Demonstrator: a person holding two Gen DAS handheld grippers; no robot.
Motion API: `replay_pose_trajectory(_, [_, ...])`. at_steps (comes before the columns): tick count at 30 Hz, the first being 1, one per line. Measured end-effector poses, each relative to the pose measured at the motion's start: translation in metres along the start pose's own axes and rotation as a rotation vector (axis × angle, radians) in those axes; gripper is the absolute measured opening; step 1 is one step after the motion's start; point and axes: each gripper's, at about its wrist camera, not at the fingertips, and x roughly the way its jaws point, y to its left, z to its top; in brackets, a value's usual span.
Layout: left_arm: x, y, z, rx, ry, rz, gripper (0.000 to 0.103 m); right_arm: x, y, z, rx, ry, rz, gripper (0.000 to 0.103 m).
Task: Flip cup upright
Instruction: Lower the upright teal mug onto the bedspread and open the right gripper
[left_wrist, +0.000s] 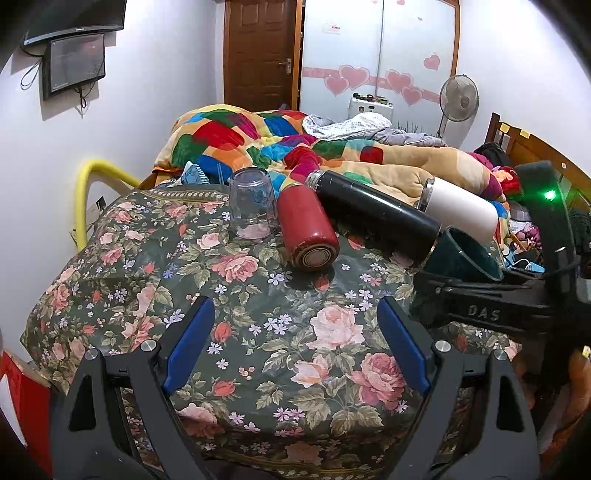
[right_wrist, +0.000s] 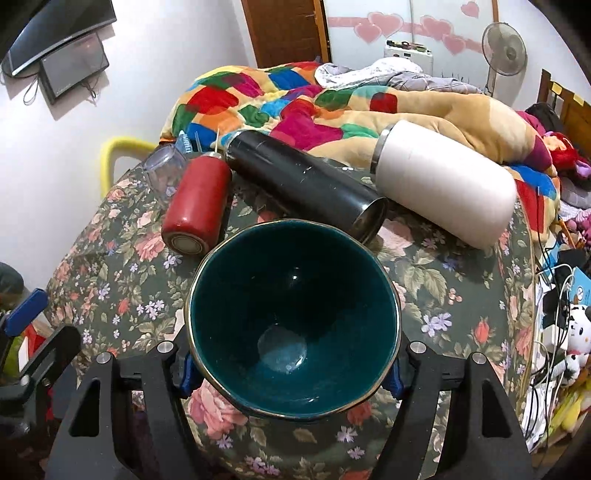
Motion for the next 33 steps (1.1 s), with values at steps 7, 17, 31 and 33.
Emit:
replay_pose_trajectory(7, [0.004,0.003,0.000,-0.007,0.009,0.006,0.089,0.009,0.007,-0.012,-0.029,0.036,-0.014,0.070])
replay_pose_trajectory(17, [0.000,0.008,-0.003,-0.041,0.023,0.005,0.089,0.010,0.027,-0.022,-0.153,0.064,-0.089,0.071])
replay_pose_trajectory(31, [-0.046,0.003,0.001,-0.054,-0.042,0.003,0.089,-0.024,0.025,-0.037,-0.131,0.044,-0.104,0.080])
replay_pose_trajectory(33, [-0.055,0.001,0.001,-0.053,-0.056,-0.003,0.089,-0.036,0.022,-0.040,-0.116,0.033,-0.098,0.080])
